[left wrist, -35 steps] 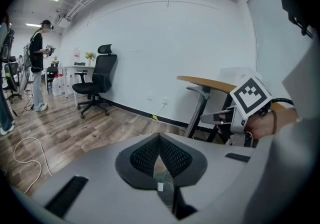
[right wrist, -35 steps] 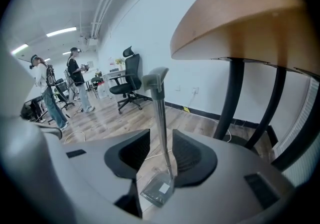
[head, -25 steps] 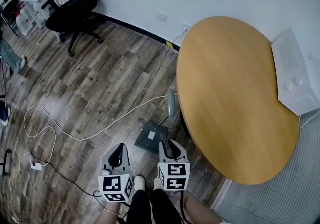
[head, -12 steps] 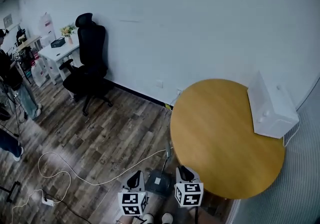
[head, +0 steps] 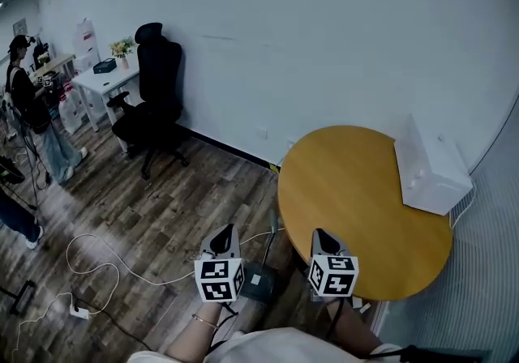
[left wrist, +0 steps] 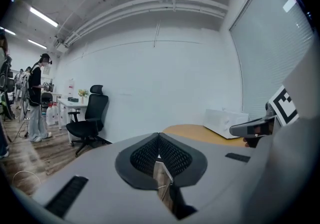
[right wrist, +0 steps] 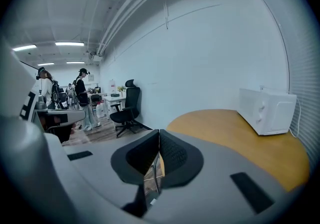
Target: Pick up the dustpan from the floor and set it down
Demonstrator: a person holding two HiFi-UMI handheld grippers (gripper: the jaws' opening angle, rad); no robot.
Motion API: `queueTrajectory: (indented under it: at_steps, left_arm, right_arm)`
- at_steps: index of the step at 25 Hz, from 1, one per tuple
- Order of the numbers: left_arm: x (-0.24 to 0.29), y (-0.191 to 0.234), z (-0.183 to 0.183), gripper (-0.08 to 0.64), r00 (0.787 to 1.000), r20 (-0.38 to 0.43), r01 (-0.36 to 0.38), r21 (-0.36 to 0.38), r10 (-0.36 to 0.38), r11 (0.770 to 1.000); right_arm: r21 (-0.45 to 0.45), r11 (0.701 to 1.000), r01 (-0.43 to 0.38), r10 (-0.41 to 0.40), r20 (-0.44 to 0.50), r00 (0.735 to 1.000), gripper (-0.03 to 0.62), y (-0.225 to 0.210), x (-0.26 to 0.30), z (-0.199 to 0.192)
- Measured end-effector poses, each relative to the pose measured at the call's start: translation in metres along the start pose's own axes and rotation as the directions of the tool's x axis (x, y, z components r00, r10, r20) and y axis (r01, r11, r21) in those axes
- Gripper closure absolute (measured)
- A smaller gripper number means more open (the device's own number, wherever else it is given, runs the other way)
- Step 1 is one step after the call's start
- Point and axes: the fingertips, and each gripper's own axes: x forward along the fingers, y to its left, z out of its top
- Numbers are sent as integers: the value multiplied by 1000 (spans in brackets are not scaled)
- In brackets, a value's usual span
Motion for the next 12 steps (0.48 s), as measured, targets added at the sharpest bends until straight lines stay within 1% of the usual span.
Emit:
queueTrajectory:
  at_steps: [4,8,12]
  left_arm:
    - [-4,5,0,545,1000,-6,-1,-7,1,1000]
    - [-11,3,-2,545,1000,-9,6,-7,-6,1000]
    - [-19,0,-4,545,1000,-16,9,-3,-9,1000]
  right_arm:
    - [-2,1000,14,-14,13,1000,558,0,-5,9]
    - [-1,1000,25,-25,30,999,560,3,-15,10]
    - [7,1000,26,-27,23,999,560,7,-20,7]
